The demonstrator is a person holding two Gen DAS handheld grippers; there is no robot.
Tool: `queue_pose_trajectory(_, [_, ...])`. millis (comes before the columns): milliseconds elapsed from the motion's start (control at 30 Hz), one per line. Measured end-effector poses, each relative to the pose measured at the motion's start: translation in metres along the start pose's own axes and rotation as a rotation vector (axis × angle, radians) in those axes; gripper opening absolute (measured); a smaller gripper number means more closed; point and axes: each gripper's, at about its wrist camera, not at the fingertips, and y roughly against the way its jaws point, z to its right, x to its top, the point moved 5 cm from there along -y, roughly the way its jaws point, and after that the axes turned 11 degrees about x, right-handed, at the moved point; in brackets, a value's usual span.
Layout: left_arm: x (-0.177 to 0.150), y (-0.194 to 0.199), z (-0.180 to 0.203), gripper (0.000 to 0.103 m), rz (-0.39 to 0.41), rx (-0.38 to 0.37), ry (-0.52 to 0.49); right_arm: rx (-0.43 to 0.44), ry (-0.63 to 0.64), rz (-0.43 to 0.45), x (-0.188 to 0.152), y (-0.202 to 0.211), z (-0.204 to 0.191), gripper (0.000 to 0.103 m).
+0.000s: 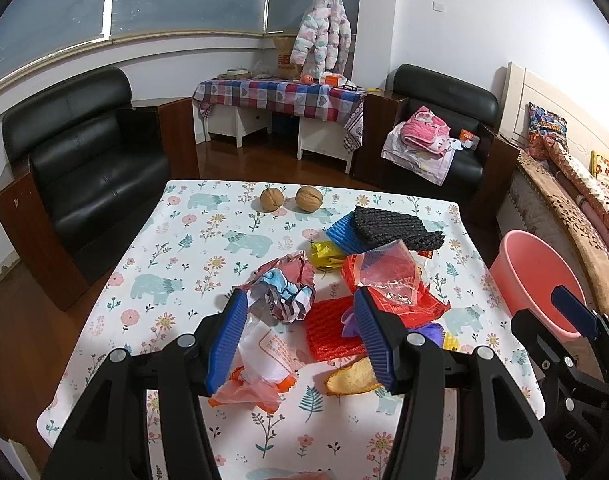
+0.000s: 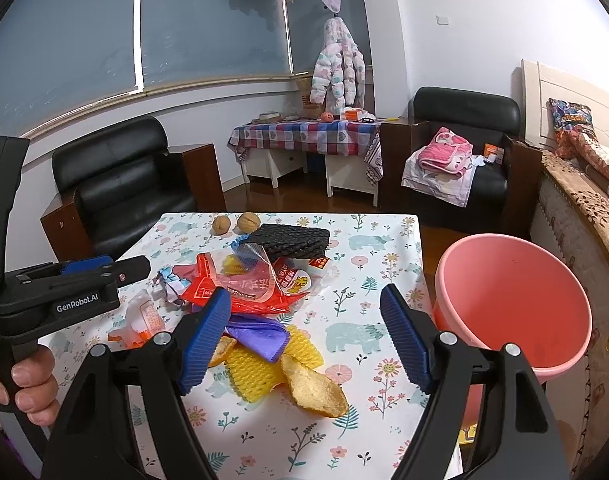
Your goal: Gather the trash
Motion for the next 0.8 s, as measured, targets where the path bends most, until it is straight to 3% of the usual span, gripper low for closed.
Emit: queue_pose_trajectory(800, [0.0009,0.0034,0.0036,0.056,-0.001,-0.001,0.001,-0.006,-0.015,0.004,-0.0008,0.0021,0.0033,0.077])
